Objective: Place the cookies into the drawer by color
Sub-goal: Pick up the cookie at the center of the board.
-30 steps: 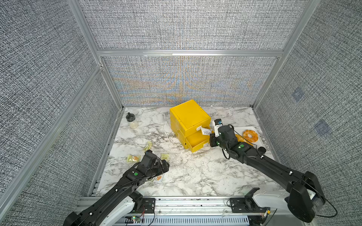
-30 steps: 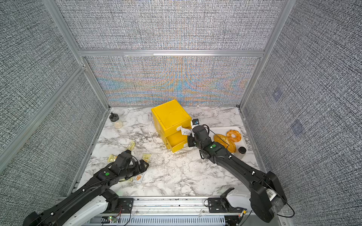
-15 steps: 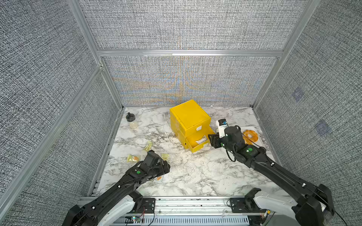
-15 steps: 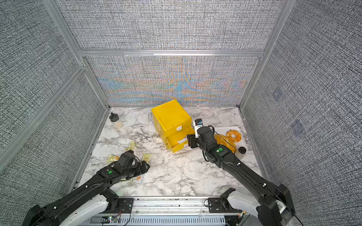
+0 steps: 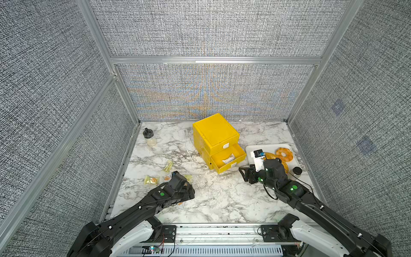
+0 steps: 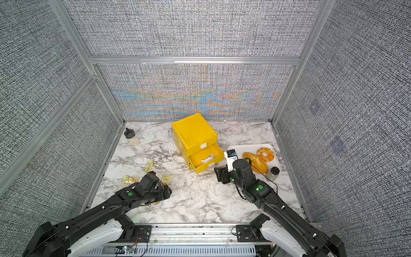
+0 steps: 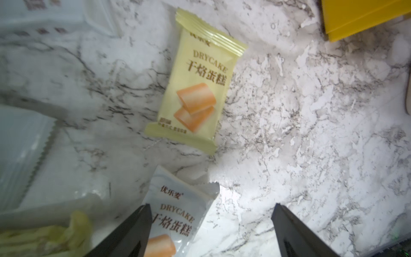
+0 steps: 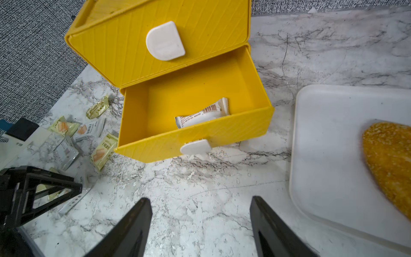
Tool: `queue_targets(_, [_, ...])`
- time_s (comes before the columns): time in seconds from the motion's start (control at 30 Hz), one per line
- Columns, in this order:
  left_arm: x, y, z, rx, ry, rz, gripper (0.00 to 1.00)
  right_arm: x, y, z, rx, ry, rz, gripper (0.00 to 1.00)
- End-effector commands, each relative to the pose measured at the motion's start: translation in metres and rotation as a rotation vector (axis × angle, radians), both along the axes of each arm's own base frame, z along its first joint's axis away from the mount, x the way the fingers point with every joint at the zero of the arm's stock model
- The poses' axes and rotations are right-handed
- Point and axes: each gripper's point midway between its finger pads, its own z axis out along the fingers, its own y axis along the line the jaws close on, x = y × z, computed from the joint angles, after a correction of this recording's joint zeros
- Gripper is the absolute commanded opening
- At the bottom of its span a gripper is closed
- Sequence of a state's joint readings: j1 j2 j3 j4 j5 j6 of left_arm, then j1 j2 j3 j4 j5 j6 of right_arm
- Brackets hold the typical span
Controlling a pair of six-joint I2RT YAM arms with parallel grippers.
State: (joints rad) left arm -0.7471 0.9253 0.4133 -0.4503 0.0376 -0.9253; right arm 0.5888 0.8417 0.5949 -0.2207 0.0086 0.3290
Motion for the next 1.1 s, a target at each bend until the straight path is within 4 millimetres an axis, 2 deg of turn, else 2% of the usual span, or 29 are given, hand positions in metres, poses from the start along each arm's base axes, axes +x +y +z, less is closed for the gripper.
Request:
queue_targets(0.0, [-0.009, -0.011, 0.01, -0.045, 0.003, -0.018, 0.91, -0.004, 0.0, -0.002, 0.022, 0.009, 0.002, 0.75])
queue_targets(0.1, [-0.013, -0.015, 0.021, -0.072, -0.03, -0.027, 0.92, -0.008, 0.0, -0.005, 0.037, 0.014, 0.004, 0.75])
queue_targets(0.3, [-0.008, 0.02, 0.02, 0.085, -0.085, 0.045, 0.96, -0.013, 0.0, -0.012, 0.055, 0.026, 0.012, 0.76])
queue_targets(0.43, [-0.001, 0.026, 0.014, 0.159, -0.093, 0.056, 0.99, -0.016, -0.001, -0.017, 0.055, 0.035, 0.013, 0.78])
queue_targets(0.57, [0.003, 0.023, 0.001, 0.212, -0.062, 0.037, 0.99, -0.017, -0.002, -0.017, 0.062, 0.034, 0.012, 0.83])
queue_targets(0.7, [-0.001, 0.02, -0.013, 0.275, 0.02, 0.005, 0.99, -0.018, -0.002, -0.015, 0.066, 0.028, 0.015, 0.9])
queue_targets(0.83, [-0.008, 0.013, -0.026, 0.292, 0.082, -0.023, 0.99, -0.019, -0.001, -0.014, 0.069, 0.027, 0.02, 0.92])
queue_targets(1.07, [-0.022, -0.014, -0.021, 0.316, 0.066, -0.103, 0.92, -0.019, -0.001, -0.015, 0.069, 0.022, 0.023, 0.93])
